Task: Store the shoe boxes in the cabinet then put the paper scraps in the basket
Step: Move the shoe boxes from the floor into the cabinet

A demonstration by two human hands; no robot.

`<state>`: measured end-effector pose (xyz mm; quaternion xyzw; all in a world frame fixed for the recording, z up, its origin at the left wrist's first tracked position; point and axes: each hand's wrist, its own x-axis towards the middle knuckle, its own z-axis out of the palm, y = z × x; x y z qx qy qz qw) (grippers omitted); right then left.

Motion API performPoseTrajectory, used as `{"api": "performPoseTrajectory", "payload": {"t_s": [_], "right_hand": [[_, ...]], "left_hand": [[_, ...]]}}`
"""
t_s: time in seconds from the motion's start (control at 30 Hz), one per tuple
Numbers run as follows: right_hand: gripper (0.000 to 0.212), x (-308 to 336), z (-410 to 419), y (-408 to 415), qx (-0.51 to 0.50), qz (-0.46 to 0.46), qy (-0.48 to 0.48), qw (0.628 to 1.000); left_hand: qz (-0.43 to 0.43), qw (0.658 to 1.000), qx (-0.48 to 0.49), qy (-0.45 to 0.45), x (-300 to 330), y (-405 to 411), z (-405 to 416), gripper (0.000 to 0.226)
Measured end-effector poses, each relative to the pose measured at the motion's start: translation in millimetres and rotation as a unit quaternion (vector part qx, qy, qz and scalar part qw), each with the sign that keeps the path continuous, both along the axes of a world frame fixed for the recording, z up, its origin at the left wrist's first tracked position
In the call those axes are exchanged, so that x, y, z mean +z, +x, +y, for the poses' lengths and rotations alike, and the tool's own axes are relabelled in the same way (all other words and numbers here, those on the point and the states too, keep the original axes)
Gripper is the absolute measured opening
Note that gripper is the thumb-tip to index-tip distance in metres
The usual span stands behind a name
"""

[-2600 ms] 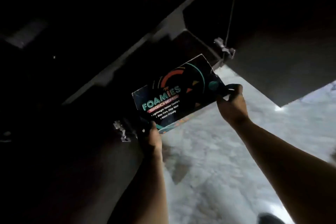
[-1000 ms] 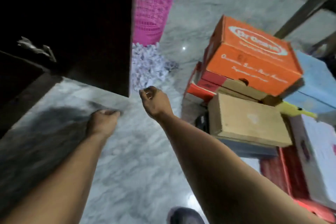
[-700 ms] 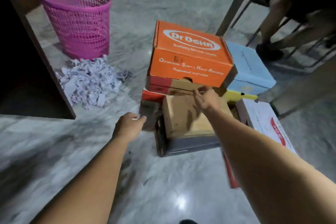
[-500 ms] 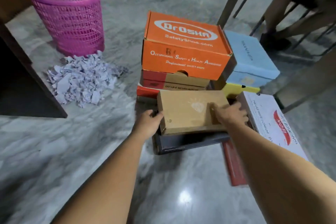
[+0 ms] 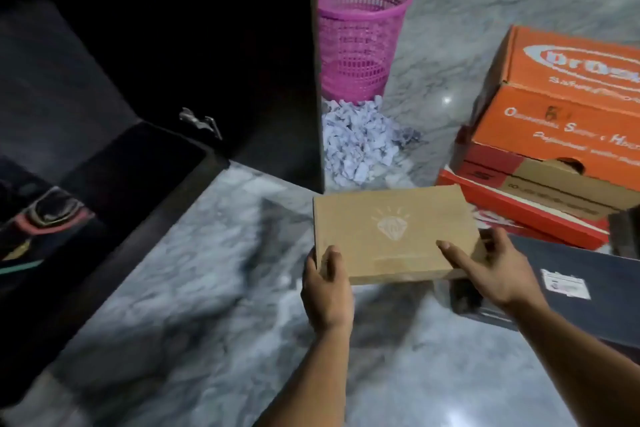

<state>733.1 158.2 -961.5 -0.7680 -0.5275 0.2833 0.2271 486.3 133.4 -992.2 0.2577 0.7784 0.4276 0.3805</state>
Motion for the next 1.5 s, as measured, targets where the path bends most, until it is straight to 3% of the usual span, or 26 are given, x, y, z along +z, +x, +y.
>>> {"api": "performPoseTrajectory", "payload": {"t_s": [0.17, 0.27, 0.37, 0.47, 0.6, 0.7, 0.8, 0.93, 1.07, 1.23, 1.33, 1.37, 1.43, 1.5], "right_hand": [[0.067, -6.9, 36.9, -156.9, 0.124, 0.06, 0.032, 0.99], [0.065, 3.9, 51.4, -253.5, 0.182, 0.122, 0.065, 0.974], [0.052, 35.6, 73.8, -340.7, 0.243, 0.188, 0.095, 0.947], [0.059, 58.7, 103.8, -426.4, 0.264, 0.246, 0.105, 0.927], [0.05, 56.5, 133.0, -529.4, 0.325, 0.327, 0.098, 0.882], [0.037, 52.1, 125.9, -586.6, 0.405, 0.364, 0.043, 0.837], [0.041, 38.2, 120.9, -626.1, 0.453, 0.346, 0.028, 0.821], [0.037, 26.5, 124.9, -676.9, 0.463, 0.309, 0.035, 0.83], [0.05, 29.5, 135.5, -716.6, 0.471, 0.289, -0.001, 0.834], [0.073, 15.1, 131.3, -702.0, 0.446, 0.291, -0.015, 0.846], [0.069, 1.6, 120.7, -654.2, 0.43, 0.288, -0.029, 0.855], [0.066, -5.0, 117.3, -634.8, 0.417, 0.286, -0.024, 0.862], [0.056, -19.8, 111.8, -590.7, 0.387, 0.268, -0.015, 0.882], [0.043, -31.7, 104.6, -531.5, 0.379, 0.213, -0.029, 0.9]], "left_hand": [[0.031, 0.983, 0.182, -0.008, 9.0, -132.0, -26.4, 0.081], [0.066, 0.954, 0.289, 0.042, 29.2, -210.5, -31.3, 0.067], [0.086, 0.917, 0.362, 0.144, 64.7, -279.9, -24.3, 0.067], [0.114, 0.878, 0.417, 0.208, 94.5, -352.2, -13.5, 0.043], [0.145, 0.854, 0.465, 0.183, 105.6, -452.8, -21.2, 0.036], [0.144, 0.856, 0.476, 0.142, 90.4, -504.0, -40.8, 0.05], [0.159, 0.864, 0.461, 0.126, 73.4, -520.8, -50.0, 0.068], [0.168, 0.859, 0.478, 0.071, 70.9, -540.8, -46.4, 0.068], [0.056, 0.861, 0.501, 0.065, 81.6, -571.6, -37.6, 0.069], [0.029, 0.843, 0.531, 0.084, 72.6, -558.7, -28.7, 0.087], [0.051, 0.837, 0.538, 0.083, 52.8, -515.7, -18.2, 0.103], [0.077, 0.847, 0.523, 0.063, 49.5, -495.2, -14.5, 0.096], [0.139, 0.897, 0.42, -0.012, 35.4, -458.5, -3.8, 0.062], [0.154, 0.941, 0.297, -0.055, 17.5, -410.8, 8.7, 0.05]]}}
